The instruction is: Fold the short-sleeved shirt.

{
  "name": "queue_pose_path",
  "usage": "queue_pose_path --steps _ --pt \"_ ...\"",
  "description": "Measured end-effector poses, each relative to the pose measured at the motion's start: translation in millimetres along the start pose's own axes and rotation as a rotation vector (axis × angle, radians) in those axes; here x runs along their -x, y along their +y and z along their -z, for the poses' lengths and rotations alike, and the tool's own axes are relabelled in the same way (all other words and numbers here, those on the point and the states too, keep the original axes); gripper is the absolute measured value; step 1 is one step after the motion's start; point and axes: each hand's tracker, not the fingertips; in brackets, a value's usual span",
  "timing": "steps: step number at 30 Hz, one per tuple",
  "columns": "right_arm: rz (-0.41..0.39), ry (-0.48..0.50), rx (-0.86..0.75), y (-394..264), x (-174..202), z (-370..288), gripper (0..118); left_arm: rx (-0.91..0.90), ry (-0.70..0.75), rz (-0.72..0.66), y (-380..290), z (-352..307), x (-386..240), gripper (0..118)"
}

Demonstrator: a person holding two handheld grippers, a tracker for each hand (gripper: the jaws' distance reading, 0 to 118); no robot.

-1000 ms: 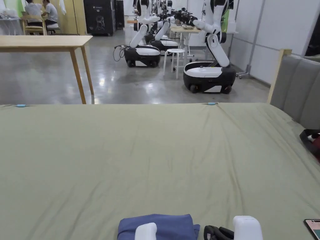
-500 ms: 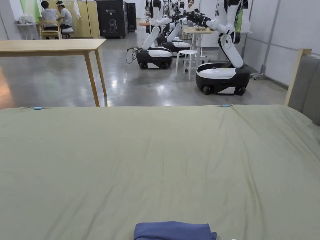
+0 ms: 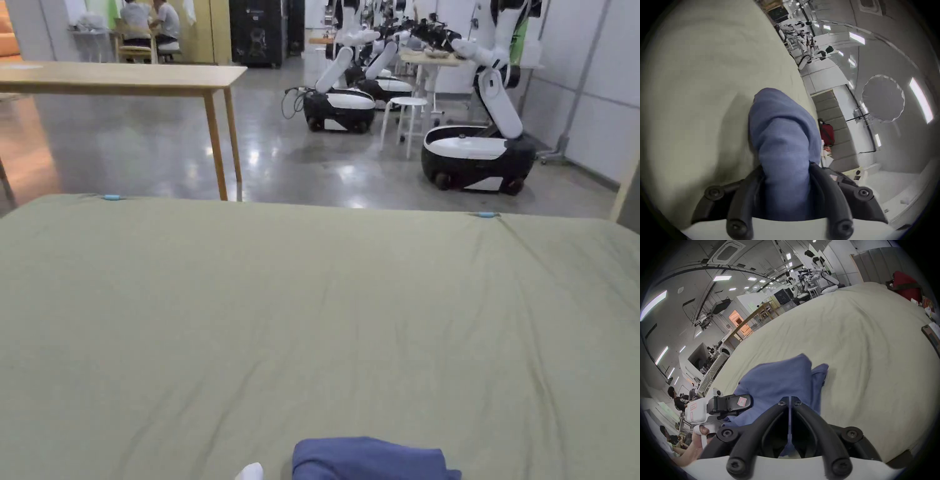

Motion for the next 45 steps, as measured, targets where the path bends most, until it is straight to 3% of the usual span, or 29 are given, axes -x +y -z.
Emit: queue_pose_path --steps 6,15,19,23,24,25,26,32,34,35,36,37,38,42,45 --pt "-0.054 0.015 -0.026 1.8 34.6 -7.9 4 -0.027 0.134 0.109 51.2 -104.4 34.0 27" --pt "-0.107 0.068 -0.008 -19.1 93.0 4.9 4 -0.145 0.536 0.190 174.2 -315.4 116.0 27" --pt "-0.117 0.064 0.015 -19.8 92.5 15.6 4 -0.182 0.609 0.094 202.2 -373.5 147.6 26" --pt "-0.126 0.067 0.022 -22.2 99.0 17.4 4 -0.183 0.560 0.018 195.7 -378.1 177.5 28" --pt "-0.133 0.068 0.023 -23.1 102.0 16.5 4 -0.201 0.567 0.004 192.2 -375.4 181.3 56" --pt "-0.138 0.068 0.022 -22.5 103.3 16.0 4 -0.210 0.579 -0.001 190.2 -373.8 183.8 96" --pt "-0.143 0.068 0.021 -21.1 104.4 15.4 4 -0.213 0.579 0.001 187.1 -374.1 183.8 117" --pt "-0.166 0.070 0.005 -14.5 99.2 8.3 4 -0.372 0.712 0.082 185.7 -413.6 146.4 114" --pt "-0.177 0.065 -0.005 -12.5 97.4 4.3 4 -0.456 0.810 0.173 177.9 -414.6 110.0 105" --pt "-0.182 0.061 -0.011 -10.4 95.9 1.2 4 -0.499 0.834 0.239 172.4 -409.6 89.3 88" --pt "-0.182 0.058 -0.021 -7.6 92.9 -2.2 4 -0.520 0.844 0.290 167.2 -399.6 69.1 53" --pt "-0.182 0.047 -0.037 -3.2 90.8 -6.1 4 -0.536 0.866 0.329 162.0 -385.5 49.7 26" --pt "-0.181 0.022 -0.064 3.7 89.2 -10.9 4 -0.544 0.875 0.383 157.7 -367.1 26.6 14" --pt "-0.229 -0.071 -0.220 45.2 91.6 -40.4 4 -0.587 0.820 0.625 130.4 -286.9 -60.1 13" --pt "-0.336 -0.125 -0.360 83.7 108.1 -71.5 4 -0.692 0.723 0.769 98.9 -229.8 -125.3 13"
